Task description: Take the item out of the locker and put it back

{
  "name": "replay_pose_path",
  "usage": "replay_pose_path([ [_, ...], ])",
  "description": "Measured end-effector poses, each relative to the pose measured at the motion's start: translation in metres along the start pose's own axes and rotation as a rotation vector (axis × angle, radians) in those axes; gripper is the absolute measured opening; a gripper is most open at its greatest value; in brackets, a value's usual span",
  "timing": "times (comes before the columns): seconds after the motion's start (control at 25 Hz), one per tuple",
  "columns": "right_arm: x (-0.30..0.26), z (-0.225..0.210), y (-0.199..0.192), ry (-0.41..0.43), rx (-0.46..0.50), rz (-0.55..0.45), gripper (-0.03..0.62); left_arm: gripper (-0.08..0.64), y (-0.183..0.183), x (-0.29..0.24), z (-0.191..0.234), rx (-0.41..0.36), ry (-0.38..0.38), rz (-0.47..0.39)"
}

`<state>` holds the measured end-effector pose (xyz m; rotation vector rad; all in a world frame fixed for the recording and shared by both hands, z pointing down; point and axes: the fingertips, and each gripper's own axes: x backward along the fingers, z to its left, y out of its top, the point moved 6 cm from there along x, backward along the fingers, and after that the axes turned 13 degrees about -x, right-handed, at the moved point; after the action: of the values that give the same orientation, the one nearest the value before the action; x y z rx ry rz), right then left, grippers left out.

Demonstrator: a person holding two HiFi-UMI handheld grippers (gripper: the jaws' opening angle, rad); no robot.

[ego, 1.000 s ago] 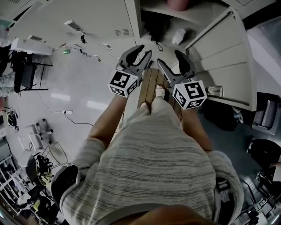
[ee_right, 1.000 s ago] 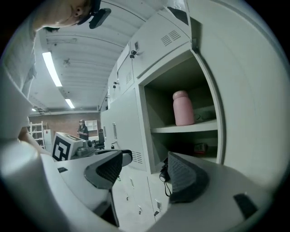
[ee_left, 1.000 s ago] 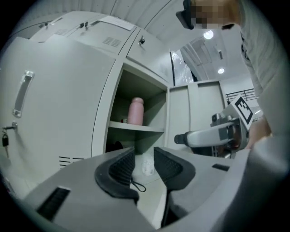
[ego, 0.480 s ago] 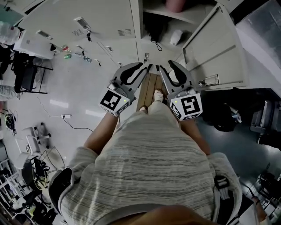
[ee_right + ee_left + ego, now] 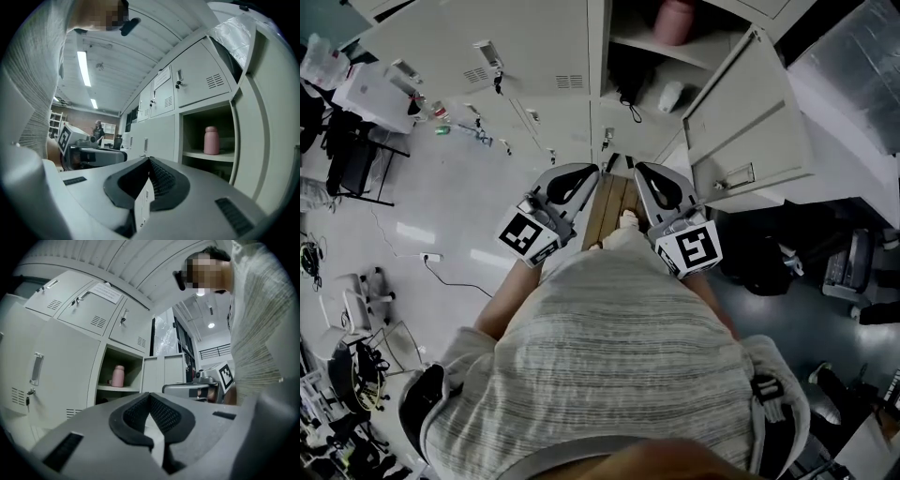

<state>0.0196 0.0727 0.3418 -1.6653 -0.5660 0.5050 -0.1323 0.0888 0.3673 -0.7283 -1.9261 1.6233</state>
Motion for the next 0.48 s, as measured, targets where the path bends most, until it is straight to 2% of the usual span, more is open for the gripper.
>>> replay_pose_path([
  [0.32,-0.001,0.006,0.006,0.031,-0.013,-0.007,0.026,0.006,0.000,0.015,-0.009,0.044,-0.009,-0.019],
  [0.48,0.000,0.007,0.003,0.040,-0.015,-0.002,0.025,0.006,0.002,0.016,-0.010,0.038,-0.004,-0.034],
])
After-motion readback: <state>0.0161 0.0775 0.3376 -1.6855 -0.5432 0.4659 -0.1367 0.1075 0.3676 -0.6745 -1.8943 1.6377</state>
